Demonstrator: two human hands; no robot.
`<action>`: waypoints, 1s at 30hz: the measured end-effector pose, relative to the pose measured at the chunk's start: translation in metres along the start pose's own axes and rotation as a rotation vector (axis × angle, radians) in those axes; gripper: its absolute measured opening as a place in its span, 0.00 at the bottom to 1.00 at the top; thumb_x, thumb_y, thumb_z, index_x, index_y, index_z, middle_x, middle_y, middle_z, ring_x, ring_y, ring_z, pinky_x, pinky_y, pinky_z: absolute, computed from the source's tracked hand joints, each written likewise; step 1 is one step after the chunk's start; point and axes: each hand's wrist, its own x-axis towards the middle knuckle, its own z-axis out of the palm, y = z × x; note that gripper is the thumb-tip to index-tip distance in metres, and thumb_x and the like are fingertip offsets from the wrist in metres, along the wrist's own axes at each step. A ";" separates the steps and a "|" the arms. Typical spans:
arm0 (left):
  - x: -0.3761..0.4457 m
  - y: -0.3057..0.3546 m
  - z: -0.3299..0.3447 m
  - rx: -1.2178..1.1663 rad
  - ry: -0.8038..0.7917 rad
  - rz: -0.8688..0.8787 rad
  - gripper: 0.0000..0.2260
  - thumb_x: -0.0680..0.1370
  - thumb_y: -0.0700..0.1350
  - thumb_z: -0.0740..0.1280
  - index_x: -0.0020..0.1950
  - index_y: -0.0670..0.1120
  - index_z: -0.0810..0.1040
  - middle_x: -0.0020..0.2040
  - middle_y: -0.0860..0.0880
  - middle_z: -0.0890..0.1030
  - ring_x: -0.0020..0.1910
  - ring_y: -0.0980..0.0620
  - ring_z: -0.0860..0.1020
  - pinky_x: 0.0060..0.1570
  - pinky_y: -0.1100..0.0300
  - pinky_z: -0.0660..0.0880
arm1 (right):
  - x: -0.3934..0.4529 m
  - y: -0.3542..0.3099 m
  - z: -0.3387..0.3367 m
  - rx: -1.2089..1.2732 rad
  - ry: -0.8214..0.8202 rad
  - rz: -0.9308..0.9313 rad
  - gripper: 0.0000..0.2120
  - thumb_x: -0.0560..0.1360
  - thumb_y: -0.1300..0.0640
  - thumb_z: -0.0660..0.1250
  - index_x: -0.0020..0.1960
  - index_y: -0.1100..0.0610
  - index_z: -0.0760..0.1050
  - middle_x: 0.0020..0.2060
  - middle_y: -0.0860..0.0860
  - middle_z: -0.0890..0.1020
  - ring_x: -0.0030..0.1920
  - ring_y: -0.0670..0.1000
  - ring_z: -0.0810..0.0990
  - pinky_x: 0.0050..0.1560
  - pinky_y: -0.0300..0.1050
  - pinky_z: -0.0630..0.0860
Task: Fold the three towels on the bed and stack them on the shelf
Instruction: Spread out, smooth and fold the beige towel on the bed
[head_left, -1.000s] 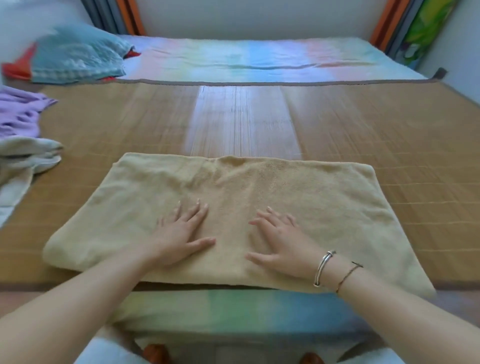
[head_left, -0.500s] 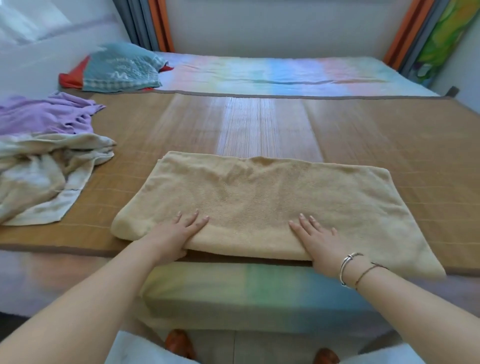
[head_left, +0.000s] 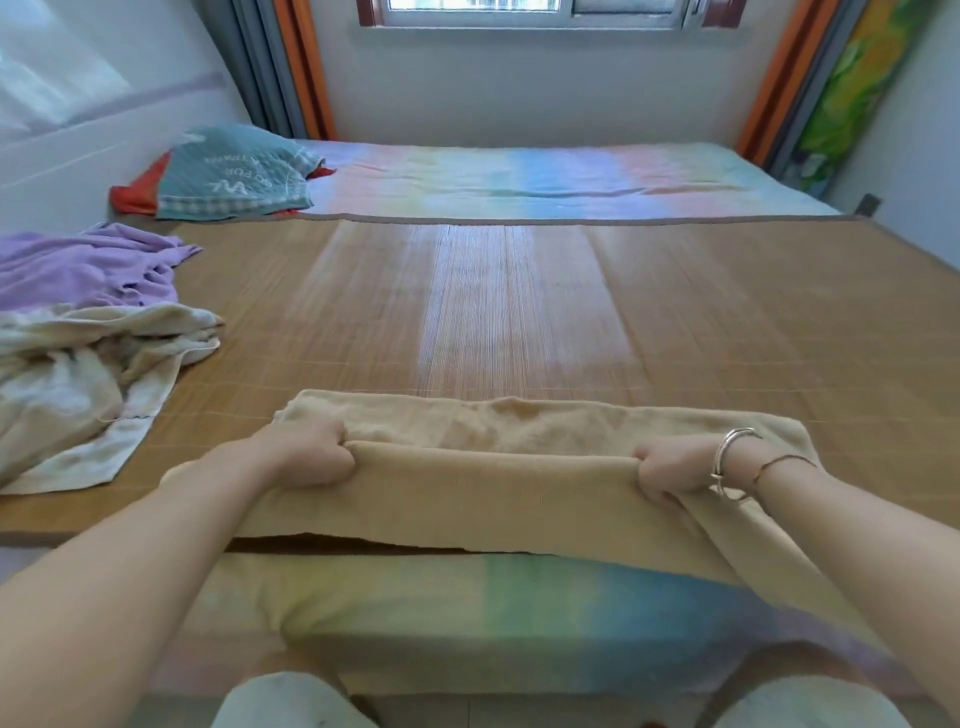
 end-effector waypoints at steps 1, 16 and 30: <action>0.004 0.001 -0.003 0.009 0.025 -0.009 0.05 0.73 0.46 0.61 0.41 0.47 0.75 0.40 0.49 0.77 0.38 0.51 0.74 0.35 0.58 0.68 | 0.004 0.001 -0.002 0.029 0.060 -0.003 0.11 0.69 0.66 0.60 0.50 0.60 0.75 0.41 0.53 0.75 0.40 0.52 0.73 0.31 0.39 0.66; 0.108 0.054 0.069 -0.129 0.363 -0.003 0.27 0.79 0.65 0.43 0.77 0.62 0.45 0.79 0.57 0.44 0.78 0.46 0.41 0.68 0.33 0.37 | 0.120 0.008 0.031 0.040 0.613 0.075 0.24 0.81 0.49 0.44 0.76 0.50 0.52 0.76 0.50 0.56 0.77 0.52 0.51 0.74 0.58 0.47; 0.101 0.102 0.067 -0.108 0.326 0.233 0.25 0.79 0.64 0.46 0.77 0.63 0.50 0.78 0.58 0.45 0.78 0.50 0.41 0.69 0.30 0.42 | 0.114 0.063 0.043 0.071 0.682 0.098 0.27 0.80 0.41 0.40 0.78 0.48 0.47 0.77 0.48 0.49 0.77 0.49 0.43 0.74 0.54 0.39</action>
